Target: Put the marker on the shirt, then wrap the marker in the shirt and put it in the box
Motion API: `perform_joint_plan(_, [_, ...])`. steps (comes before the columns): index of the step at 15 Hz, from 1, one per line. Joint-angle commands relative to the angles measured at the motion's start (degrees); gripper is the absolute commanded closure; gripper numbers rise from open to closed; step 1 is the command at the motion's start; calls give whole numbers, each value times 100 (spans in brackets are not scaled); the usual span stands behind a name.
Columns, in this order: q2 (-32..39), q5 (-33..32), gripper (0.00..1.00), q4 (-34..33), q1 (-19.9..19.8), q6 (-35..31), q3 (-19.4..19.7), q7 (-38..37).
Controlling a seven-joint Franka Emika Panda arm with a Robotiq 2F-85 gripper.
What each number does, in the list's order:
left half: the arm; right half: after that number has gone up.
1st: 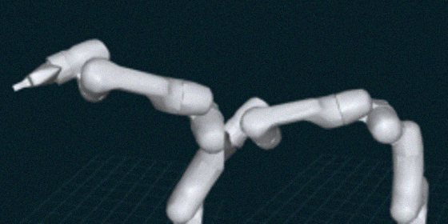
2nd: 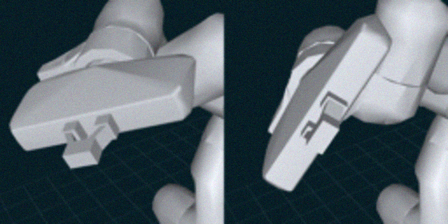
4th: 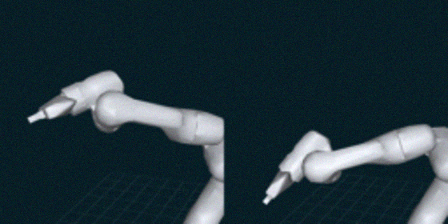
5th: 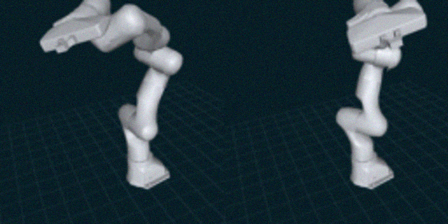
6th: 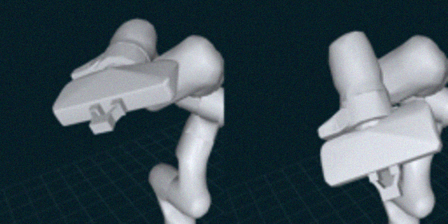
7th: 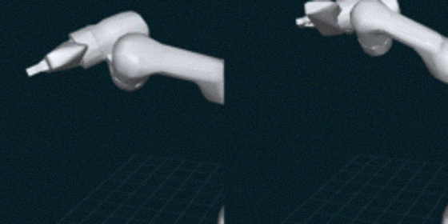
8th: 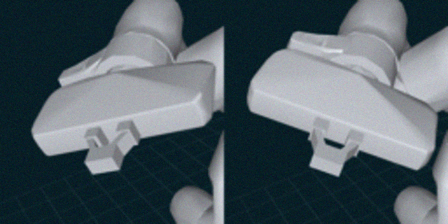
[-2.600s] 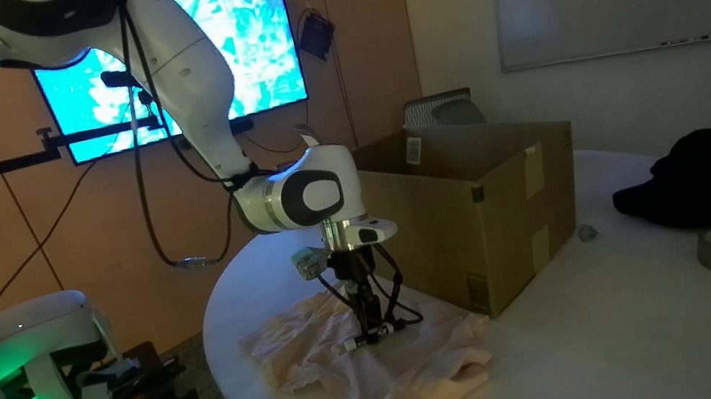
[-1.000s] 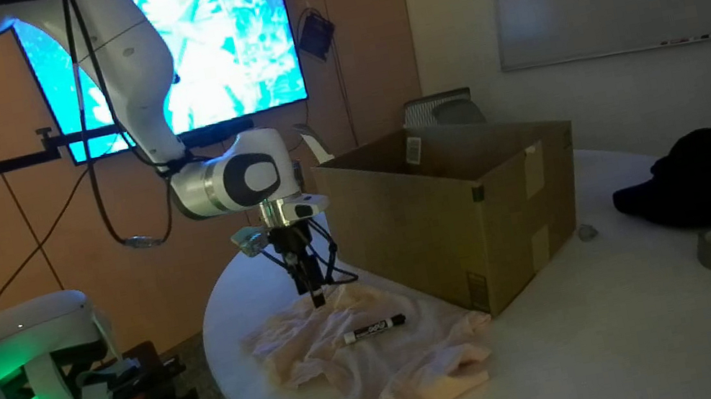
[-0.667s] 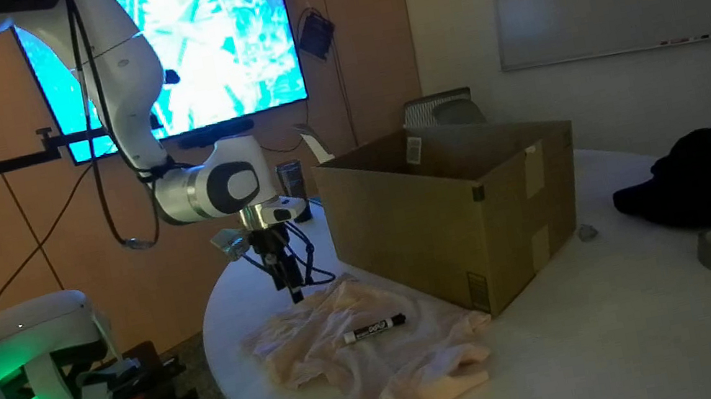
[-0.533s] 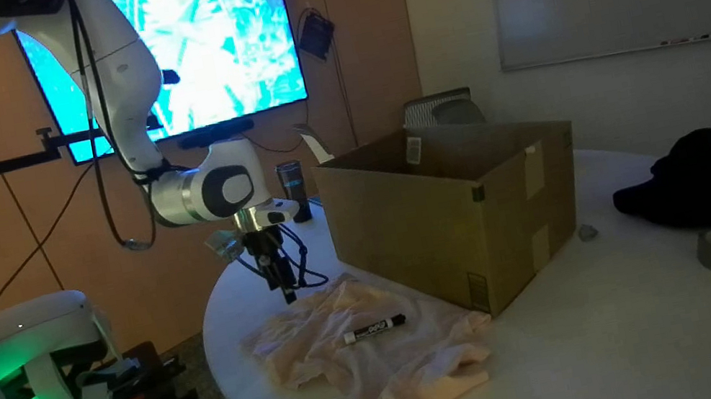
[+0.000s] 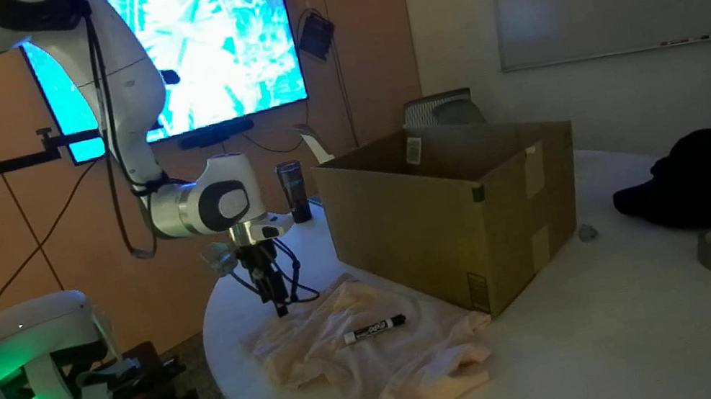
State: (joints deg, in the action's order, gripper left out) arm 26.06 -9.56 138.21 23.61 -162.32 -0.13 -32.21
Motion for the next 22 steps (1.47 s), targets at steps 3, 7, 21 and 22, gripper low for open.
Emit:
perform_joint_plan(3, [209, 146, 0, -76, 273, -231, 238, -148])
perform_joint_plan(7, [294, 206, 0, -88, 345, -266, 374, -221])
perform_joint_plan(21, [423, 700, 63, -255, 132, -110, 337, -87])
perform_joint_plan(22, [408, 714, 72, -247, 124, -99, 341, -83])
